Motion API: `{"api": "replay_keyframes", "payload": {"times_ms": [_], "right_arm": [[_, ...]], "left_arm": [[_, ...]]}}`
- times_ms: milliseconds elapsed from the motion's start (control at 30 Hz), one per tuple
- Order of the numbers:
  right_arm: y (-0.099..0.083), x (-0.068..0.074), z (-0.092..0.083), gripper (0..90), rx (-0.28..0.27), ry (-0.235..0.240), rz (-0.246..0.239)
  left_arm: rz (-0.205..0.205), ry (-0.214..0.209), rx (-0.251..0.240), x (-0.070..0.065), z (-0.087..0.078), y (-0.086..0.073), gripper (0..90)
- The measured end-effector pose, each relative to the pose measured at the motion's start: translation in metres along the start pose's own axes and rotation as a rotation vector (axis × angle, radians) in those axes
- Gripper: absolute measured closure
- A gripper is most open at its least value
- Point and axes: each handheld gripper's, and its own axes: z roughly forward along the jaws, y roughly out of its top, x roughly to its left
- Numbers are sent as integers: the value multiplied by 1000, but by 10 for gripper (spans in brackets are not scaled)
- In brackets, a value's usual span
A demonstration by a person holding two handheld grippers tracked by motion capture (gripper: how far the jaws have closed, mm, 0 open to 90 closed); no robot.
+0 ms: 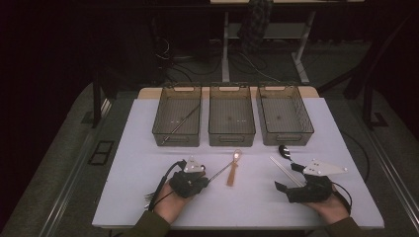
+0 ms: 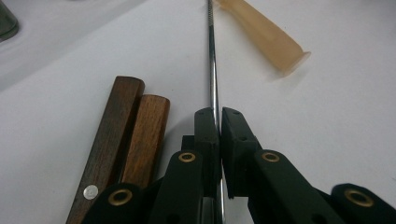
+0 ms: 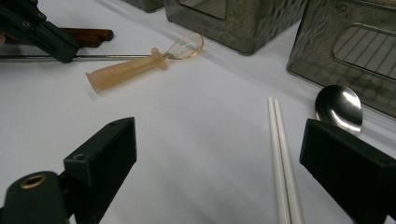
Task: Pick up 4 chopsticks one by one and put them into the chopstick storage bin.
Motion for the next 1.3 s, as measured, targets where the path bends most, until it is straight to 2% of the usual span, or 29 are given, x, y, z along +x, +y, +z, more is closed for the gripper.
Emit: {"api": "replay_keyframes", "payload": {"times_ms": [400,633,767,967,1300], "right_arm": [[0,0,0,105,-1,-1,-1],[0,0,-1,105,-5,-3,0],[0,0,-1,105,-5,-2,-1],[0,0,-1,105,-4,-1,1],[0,0,0,105,-4,3,2]], "left_arm": [[-33,-1,-16,3,-7,1,847],[-35,-12,-35,5,-15,2,847],[-27,-31,-40,7,-18,3,847],[8,-71,-35,9,-23,6,846],[24,-104,-42,17,-32,11,846]]}}
